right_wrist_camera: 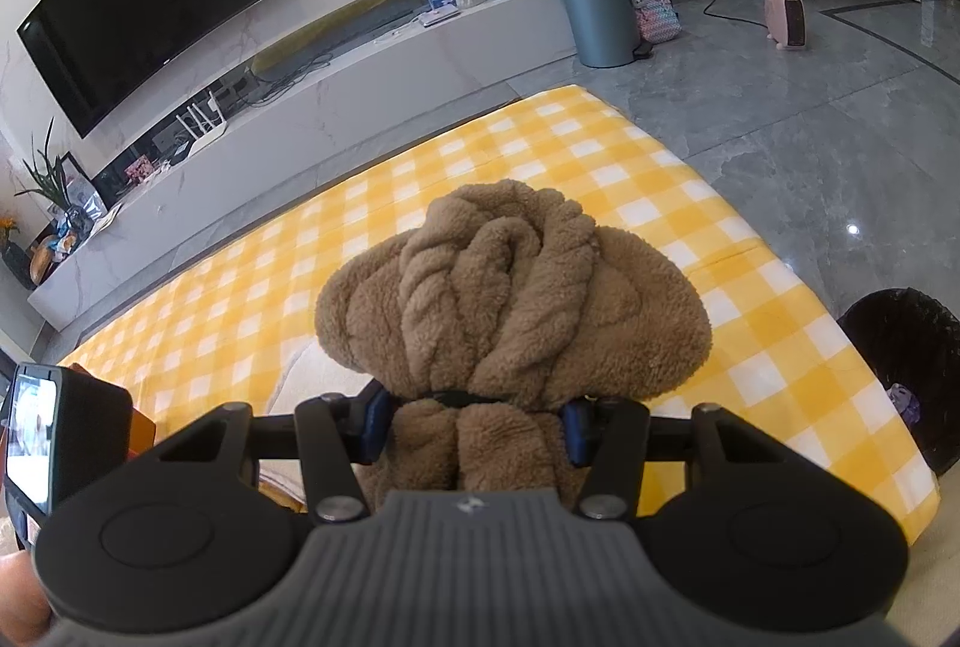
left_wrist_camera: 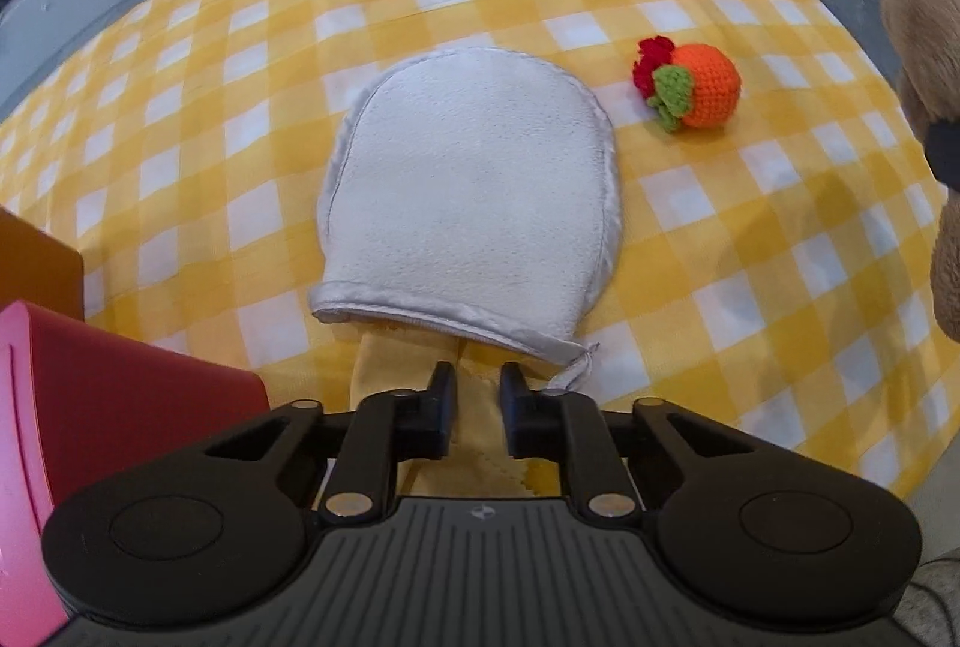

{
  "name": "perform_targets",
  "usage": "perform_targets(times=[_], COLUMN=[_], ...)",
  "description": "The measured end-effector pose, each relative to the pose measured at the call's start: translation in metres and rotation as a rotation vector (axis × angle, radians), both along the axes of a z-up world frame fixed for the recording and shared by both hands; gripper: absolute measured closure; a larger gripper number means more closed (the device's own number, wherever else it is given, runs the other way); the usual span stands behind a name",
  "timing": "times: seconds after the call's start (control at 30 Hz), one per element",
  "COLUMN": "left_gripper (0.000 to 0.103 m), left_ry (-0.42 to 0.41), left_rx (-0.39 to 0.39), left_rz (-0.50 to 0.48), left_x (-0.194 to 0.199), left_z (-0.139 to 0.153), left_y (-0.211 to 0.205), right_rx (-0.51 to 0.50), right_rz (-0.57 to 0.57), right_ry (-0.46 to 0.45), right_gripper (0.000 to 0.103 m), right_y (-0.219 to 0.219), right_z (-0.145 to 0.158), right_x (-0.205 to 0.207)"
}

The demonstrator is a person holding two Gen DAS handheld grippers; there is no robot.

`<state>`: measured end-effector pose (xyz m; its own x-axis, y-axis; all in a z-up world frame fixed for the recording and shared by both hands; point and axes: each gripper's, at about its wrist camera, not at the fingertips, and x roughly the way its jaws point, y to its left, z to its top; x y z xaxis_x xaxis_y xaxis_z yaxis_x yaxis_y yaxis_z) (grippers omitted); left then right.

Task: Organize soft objects
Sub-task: 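Reach the left tool to the white mitt's cuff while the right tool holds the towel, then carry the brown towel over the open box with the right tool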

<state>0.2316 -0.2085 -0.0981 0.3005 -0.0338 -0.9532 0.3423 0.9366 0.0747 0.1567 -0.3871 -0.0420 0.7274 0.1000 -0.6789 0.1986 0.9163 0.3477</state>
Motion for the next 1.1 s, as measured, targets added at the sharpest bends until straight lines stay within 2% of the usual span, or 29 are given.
perform_targets(times=[0.1, 0.2, 0.23, 0.27, 0.3, 0.33, 0.4, 0.47, 0.53, 0.67, 0.77, 0.8, 0.83, 0.87, 0.93, 1.03, 1.1], left_gripper=[0.103, 0.102, 0.089, 0.061, 0.04, 0.011, 0.016, 0.016, 0.012, 0.016, 0.023, 0.027, 0.038, 0.06, 0.09, 0.099, 0.102], left_ry=[-0.011, -0.009, -0.023, -0.038, -0.05, -0.07, -0.132, -0.14, -0.087, 0.026, -0.001, -0.007, -0.012, -0.017, -0.014, -0.044, -0.068], left_rx=[0.034, 0.02, 0.031, 0.052, 0.074, 0.096, 0.149, 0.187, 0.141, -0.031, -0.053, -0.053, -0.05, -0.044, -0.037, 0.015, 0.045], left_rz=[0.002, 0.007, -0.007, -0.039, -0.082, -0.124, -0.168, -0.166, -0.116, -0.009, -0.013, -0.022, -0.034, -0.039, -0.047, -0.077, -0.095], left_x=[-0.002, -0.005, -0.008, -0.012, -0.015, -0.019, -0.024, -0.021, -0.011, 0.011, 0.006, 0.004, 0.002, 0.001, -0.003, -0.009, -0.014], left_z=[-0.001, 0.003, 0.006, 0.009, 0.011, 0.011, 0.009, 0.002, -0.003, -0.007, -0.008, -0.008, -0.007, -0.006, -0.001, -0.001, -0.001], left_y=[-0.006, -0.007, -0.008, -0.008, -0.009, -0.011, -0.012, -0.013, -0.005, 0.015, 0.017, 0.016, 0.014, 0.013, 0.009, 0.002, -0.002], right_rx=[-0.004, -0.003, -0.003, -0.004, -0.004, -0.005, -0.005, -0.006, -0.006, -0.003, 0.002, 0.002, 0.001, 0.001, 0.0, 0.0, 0.0], right_rz=[0.002, 0.005, 0.005, 0.004, 0.003, 0.002, 0.003, 0.008, 0.013, 0.008, 0.005, 0.004, 0.004, 0.004, 0.008, 0.011, 0.011], right_ry=[0.002, 0.006, 0.008, 0.009, 0.01, 0.011, 0.011, 0.009, 0.009, 0.012, 0.015, 0.016, 0.016, 0.016, 0.014, 0.012, 0.013], right_gripper=[0.051, 0.051, 0.051, 0.051, 0.051, 0.051, 0.051, 0.051, 0.051, 0.051, 0.051, 0.051, 0.051, 0.051, 0.051, 0.051, 0.051], right_y=[-0.001, -0.002, -0.001, -0.001, -0.001, -0.001, -0.001, 0.001, 0.001, -0.001, -0.002, -0.002, -0.001, -0.001, -0.001, -0.001, -0.001], right_z=[0.0, -0.001, -0.001, -0.001, -0.001, -0.001, -0.001, 0.0, 0.0, -0.001, -0.002, -0.002, -0.001, -0.001, -0.001, -0.001, -0.002], right_x=[0.001, 0.001, 0.001, 0.001, 0.001, 0.002, 0.002, 0.003, 0.002, 0.002, 0.003, 0.003, 0.004, 0.004, 0.003, 0.003, 0.003])
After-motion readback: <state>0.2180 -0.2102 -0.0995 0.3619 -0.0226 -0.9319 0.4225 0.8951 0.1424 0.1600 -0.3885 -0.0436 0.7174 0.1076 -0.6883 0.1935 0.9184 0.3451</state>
